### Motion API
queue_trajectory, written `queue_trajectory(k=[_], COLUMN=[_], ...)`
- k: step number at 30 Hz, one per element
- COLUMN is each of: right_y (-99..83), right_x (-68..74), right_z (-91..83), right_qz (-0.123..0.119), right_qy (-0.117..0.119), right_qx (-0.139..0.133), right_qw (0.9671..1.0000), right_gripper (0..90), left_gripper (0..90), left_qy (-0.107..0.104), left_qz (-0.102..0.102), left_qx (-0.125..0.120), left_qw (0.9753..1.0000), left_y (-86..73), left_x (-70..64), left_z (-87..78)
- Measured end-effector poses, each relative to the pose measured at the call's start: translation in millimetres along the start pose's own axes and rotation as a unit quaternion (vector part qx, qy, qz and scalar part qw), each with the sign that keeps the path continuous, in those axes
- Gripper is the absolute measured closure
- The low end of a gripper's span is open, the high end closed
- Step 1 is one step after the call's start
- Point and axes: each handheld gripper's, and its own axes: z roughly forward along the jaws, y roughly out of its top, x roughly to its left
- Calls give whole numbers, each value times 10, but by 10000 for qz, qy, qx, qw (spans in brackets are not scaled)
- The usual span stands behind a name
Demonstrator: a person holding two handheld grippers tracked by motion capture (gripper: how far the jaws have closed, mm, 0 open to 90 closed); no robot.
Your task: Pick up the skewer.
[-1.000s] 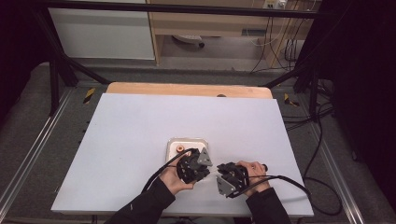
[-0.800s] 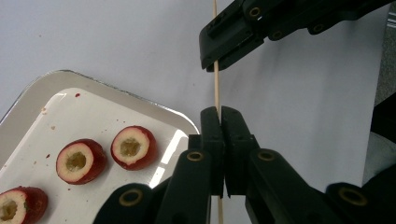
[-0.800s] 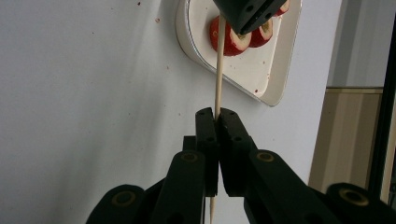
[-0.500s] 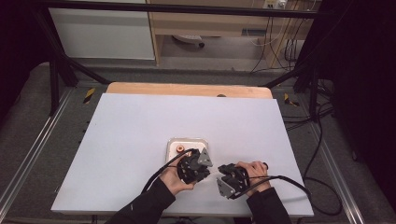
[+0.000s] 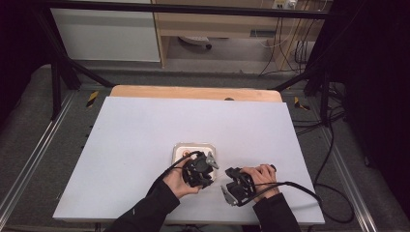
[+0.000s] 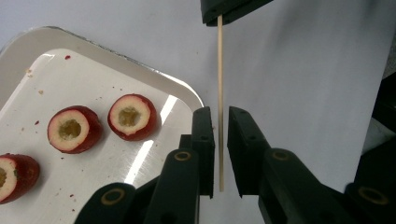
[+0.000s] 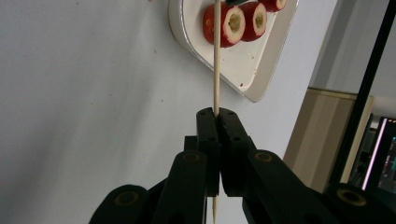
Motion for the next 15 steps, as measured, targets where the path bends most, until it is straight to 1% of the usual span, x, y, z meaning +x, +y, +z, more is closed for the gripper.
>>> queue_trajectory(k=[1,2,3,4,7,8,9,10,11,12,15], right_y=[7,14,20,26,34,41,44,47,48,51,51], right_x=[-6,-24,-28,-37,-38,-41,-36,-32,-35,-43,-44], right_z=[0,-8,-11,-14,-13,-12,-13,-18,-18,-14,-12], right_qz=[-45,-153,-177,-225,-288,-359,-331,-306,-322,-382,-284], right_qy=[-34,-54,-84,-106,-99,-97,-97,-102,-106,-146,-144], right_qx=[-18,7,-2,-4,4,38,46,73,67,35,9], right_qw=[10000,9999,9998,9997,9995,9993,9994,9995,9994,9992,9995], right_gripper=[890,889,889,889,888,888,888,887,887,887,885], left_gripper=[817,826,838,844,869,874,877,879,881,883,886], left_qy=[-25,-52,-44,-49,-43,-14,-14,7,7,65,111], left_qz=[-7,-33,-4,-3,-10,-40,-40,-93,-93,-101,-121], left_qx=[43,70,163,192,198,220,220,239,239,235,223], left_qw=[10000,10000,9999,9998,9998,9997,9997,9997,9997,9997,9996], left_y=[4,7,14,16,19,19,19,17,17,16,15], left_x=[-1,-2,-3,-5,-11,-9,-9,-13,-13,-19,-26], left_z=[8,21,35,42,45,44,44,45,45,44,44])
